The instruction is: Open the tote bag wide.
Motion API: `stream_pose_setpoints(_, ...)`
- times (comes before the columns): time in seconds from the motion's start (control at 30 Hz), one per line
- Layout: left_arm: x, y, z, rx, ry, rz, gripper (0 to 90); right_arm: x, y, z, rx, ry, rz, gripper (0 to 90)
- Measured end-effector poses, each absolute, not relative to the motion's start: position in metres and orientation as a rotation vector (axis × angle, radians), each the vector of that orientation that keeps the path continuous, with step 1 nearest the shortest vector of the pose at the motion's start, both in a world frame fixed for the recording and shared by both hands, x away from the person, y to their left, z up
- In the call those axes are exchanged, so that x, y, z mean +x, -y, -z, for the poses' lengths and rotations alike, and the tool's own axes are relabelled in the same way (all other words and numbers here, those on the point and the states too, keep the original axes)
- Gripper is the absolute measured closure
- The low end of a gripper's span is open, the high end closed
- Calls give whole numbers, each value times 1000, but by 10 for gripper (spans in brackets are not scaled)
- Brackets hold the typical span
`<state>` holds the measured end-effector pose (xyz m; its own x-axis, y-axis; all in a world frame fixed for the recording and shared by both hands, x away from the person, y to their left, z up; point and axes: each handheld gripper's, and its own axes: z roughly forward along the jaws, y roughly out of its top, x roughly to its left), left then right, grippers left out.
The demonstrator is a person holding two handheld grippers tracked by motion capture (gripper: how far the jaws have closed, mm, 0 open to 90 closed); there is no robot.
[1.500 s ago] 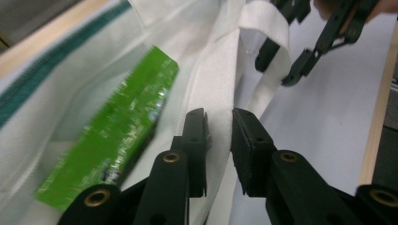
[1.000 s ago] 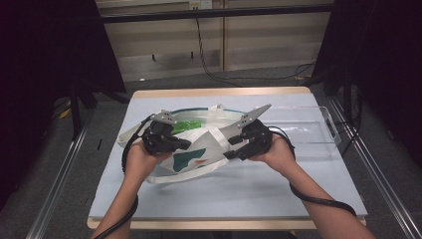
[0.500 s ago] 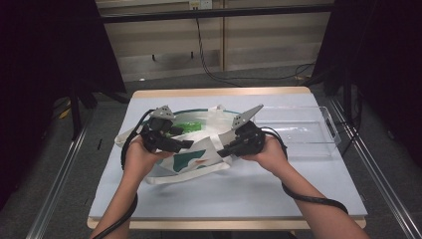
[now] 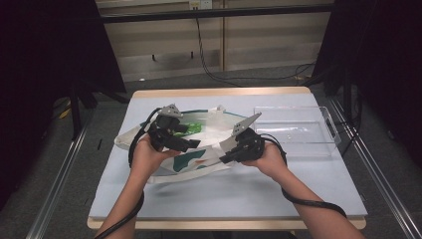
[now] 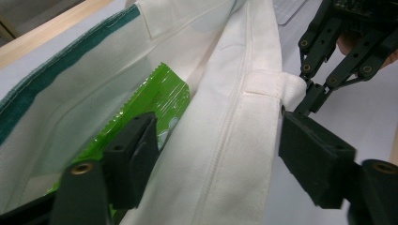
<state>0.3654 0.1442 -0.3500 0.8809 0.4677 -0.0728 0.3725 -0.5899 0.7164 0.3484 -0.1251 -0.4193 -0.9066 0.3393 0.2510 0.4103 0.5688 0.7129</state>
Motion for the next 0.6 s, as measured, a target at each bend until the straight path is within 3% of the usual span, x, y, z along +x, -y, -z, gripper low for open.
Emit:
stream_pose_setpoints(0.2, 366, -143, 355, 2265, -580, -97, 512, 347, 124, 413, -627, 2702, 1275, 870)
stream_pose_setpoints(0.27, 366, -141, 357, 2270, -573, -81, 568, 347, 123, 411, -656, 2705, 1289, 764)
stream_pose_setpoints(0.37, 366, -140, 357, 2304, -547, -81, 586, 348, 123, 406, -689, 2680, 1324, 637)
stream_pose_setpoints(0.6, 368, -144, 355, 2295, -585, -90, 577, 345, 126, 394, -693, 2717, 1338, 560)
